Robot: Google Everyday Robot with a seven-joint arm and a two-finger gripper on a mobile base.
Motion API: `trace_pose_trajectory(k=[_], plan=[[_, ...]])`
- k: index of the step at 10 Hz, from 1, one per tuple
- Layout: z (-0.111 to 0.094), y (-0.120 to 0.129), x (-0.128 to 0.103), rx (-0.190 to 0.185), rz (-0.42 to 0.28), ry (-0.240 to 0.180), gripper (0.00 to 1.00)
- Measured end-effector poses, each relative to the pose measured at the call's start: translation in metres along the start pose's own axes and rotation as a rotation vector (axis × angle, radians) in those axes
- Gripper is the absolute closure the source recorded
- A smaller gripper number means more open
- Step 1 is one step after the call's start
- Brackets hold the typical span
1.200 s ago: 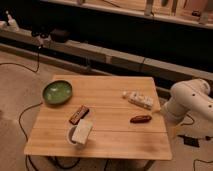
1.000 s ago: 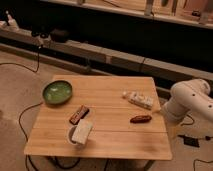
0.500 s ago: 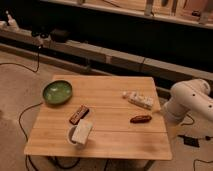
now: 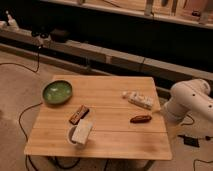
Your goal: Place the pepper in the ceramic bowl
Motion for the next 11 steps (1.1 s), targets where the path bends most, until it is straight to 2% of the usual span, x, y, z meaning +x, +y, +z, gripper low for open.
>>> trace_pose_trajectory(k=[8,11], plan=[[-0.001,-0.001,0.001,0.0,-0.002,0.004,0.2],[-0.004,-0.033,0.017,0.067,-0.017,0.079,0.2]])
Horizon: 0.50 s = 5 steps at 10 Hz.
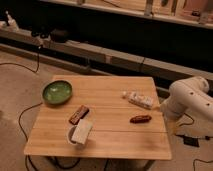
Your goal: Place the pepper in the ceramic bowl
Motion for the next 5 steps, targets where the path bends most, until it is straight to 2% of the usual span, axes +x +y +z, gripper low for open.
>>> trace_pose_trajectory(k=[2,5], plan=[[0.014,-0.025,0.002,0.048,-0.025,0.025,0.2],[0.046,-0.047,-0.005,0.117,-0.05,0.011,0.2]])
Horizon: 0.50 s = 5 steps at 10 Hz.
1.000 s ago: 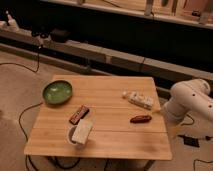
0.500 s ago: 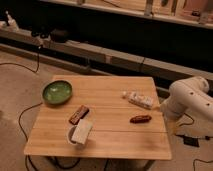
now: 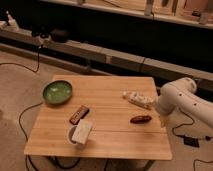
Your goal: Place the pepper in the ceramic bowl
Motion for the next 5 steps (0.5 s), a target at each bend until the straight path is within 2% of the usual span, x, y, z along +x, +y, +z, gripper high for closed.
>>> trace_pose_trajectory(k=[3,5], plan=[[0.025,-0.017,0.001,0.083,-0.009,0.0,0.2],[0.039,-0.02,-0.007,0.101,-0.001,-0.031,0.2]])
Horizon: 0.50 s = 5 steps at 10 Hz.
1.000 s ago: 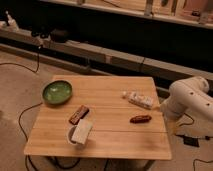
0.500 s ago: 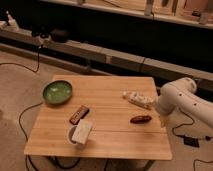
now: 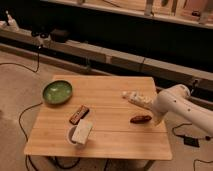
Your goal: Place the pepper in the ceramic bowl
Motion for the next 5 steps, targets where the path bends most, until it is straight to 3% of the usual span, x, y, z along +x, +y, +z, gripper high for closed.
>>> trace_pose_trajectory(k=[5], plan=[[0.026,0.001,-0.014,0.018,-0.026,-0.024,0.24]])
